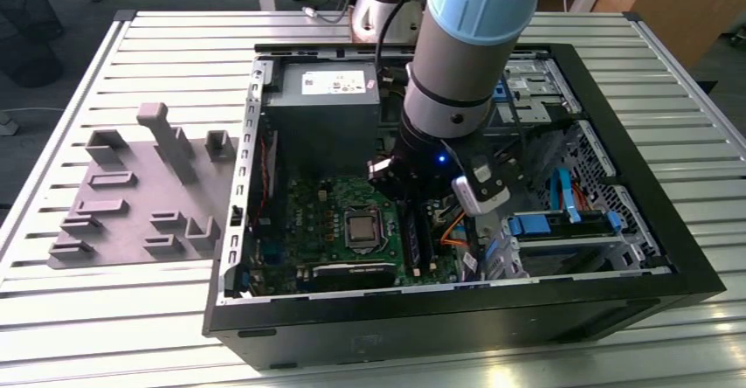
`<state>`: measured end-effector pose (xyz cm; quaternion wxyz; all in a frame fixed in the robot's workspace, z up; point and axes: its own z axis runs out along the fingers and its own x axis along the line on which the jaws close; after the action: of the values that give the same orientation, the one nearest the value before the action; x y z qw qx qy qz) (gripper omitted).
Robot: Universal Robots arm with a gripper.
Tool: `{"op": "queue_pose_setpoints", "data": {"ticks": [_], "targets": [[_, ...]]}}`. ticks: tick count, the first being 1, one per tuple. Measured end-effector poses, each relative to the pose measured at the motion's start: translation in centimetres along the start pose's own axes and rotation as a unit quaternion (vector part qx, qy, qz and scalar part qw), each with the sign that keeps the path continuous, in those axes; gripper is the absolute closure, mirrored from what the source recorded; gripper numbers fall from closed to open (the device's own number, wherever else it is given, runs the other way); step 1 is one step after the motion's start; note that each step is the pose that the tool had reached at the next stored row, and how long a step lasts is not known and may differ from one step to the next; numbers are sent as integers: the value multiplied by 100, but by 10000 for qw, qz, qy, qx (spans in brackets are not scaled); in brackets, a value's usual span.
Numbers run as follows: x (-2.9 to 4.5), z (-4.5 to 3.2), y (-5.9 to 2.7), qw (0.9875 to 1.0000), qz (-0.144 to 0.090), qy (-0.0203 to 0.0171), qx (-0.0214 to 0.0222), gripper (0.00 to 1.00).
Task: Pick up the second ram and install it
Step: 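Insert the second ram into the second slot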
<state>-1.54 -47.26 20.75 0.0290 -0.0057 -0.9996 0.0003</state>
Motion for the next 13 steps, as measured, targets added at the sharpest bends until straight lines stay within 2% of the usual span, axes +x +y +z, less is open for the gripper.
{"op": "queue_pose_setpoints", "data": {"ticks": [13], "targets": [[-1, 12, 0, 10000, 0, 0, 0, 86]]}}
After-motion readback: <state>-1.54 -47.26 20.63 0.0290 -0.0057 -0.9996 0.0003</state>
